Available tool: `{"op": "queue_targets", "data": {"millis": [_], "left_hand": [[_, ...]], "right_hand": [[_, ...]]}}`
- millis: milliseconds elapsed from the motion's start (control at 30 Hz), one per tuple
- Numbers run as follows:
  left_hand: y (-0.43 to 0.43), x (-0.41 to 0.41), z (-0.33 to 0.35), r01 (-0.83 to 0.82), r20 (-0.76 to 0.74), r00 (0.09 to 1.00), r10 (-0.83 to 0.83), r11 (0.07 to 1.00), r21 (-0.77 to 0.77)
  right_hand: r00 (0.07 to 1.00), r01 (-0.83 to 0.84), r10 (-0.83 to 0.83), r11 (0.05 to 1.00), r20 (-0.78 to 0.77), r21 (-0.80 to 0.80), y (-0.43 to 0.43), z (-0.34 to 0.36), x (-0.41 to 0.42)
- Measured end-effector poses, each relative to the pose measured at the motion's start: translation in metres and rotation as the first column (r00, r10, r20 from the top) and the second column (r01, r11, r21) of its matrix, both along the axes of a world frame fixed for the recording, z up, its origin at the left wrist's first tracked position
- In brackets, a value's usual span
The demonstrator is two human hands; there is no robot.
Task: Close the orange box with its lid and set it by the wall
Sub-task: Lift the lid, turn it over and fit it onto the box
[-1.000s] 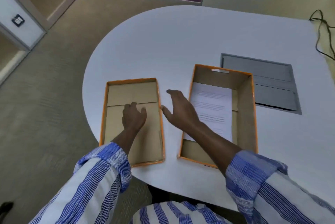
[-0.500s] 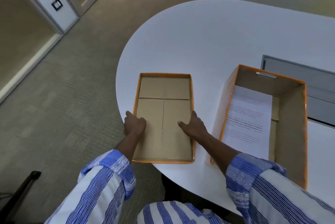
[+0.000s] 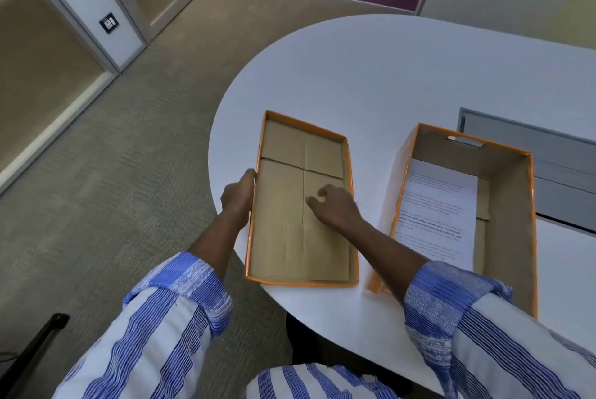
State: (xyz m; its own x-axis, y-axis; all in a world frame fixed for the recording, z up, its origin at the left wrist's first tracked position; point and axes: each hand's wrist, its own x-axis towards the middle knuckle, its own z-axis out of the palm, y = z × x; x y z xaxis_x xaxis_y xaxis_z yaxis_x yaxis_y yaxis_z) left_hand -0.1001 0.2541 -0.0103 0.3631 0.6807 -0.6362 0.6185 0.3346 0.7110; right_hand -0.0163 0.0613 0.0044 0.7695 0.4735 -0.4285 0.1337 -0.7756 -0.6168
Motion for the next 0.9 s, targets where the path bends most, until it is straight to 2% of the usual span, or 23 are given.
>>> {"op": "queue_targets", "data": {"millis": [133,233,400,467,533,667,733,833,900], "left_hand": [[-0.013,0.024,0.035,-0.026,0.114,0.993,0.029,0.999,-0.031],[-0.028,0.038,0.053,0.0,0.184,0.983,0.009,0.999,-0.05],[-0.048,0.041,0.058,0.071,0.263,0.964,-0.045,0.993,-0.091],[-0.055,0.037,0.05,0.107,0.241,0.967,-0.084,0.99,-0.087],[-0.063,0.031,0.037,0.131,0.187,0.976,-0.114,0.988,-0.084],[-0.083,0.017,0.01,0.19,0.028,0.982,-0.189,0.981,-0.038],[-0.094,0.01,0.006,0.209,0.025,0.978,-0.208,0.965,-0.156],[-0.108,0.009,0.008,0.25,0.165,0.966,-0.199,0.88,-0.403],[-0.117,0.016,0.009,0.294,0.226,0.95,-0.214,0.854,-0.429]], "right_hand": [[0.995,-0.035,0.055,0.978,-0.087,0.208,0.029,0.042,-0.011],[0.993,-0.064,0.086,0.97,-0.086,0.236,0.036,0.063,-0.015],[0.999,0.005,0.01,0.958,-0.053,0.288,0.015,0.08,-0.002],[0.995,0.063,-0.034,0.94,-0.093,0.337,0.003,0.086,0.007],[0.978,0.137,-0.058,0.902,-0.2,0.409,-0.009,0.093,0.019],[0.908,0.256,0.014,0.773,-0.418,0.58,-0.042,0.11,0.041],[0.876,0.308,0.051,0.706,-0.48,0.637,-0.063,0.115,0.049],[0.825,0.395,0.075,0.632,-0.56,0.666,-0.097,0.118,0.061],[0.813,0.432,0.056,0.609,-0.579,0.665,-0.122,0.119,0.069]]}}
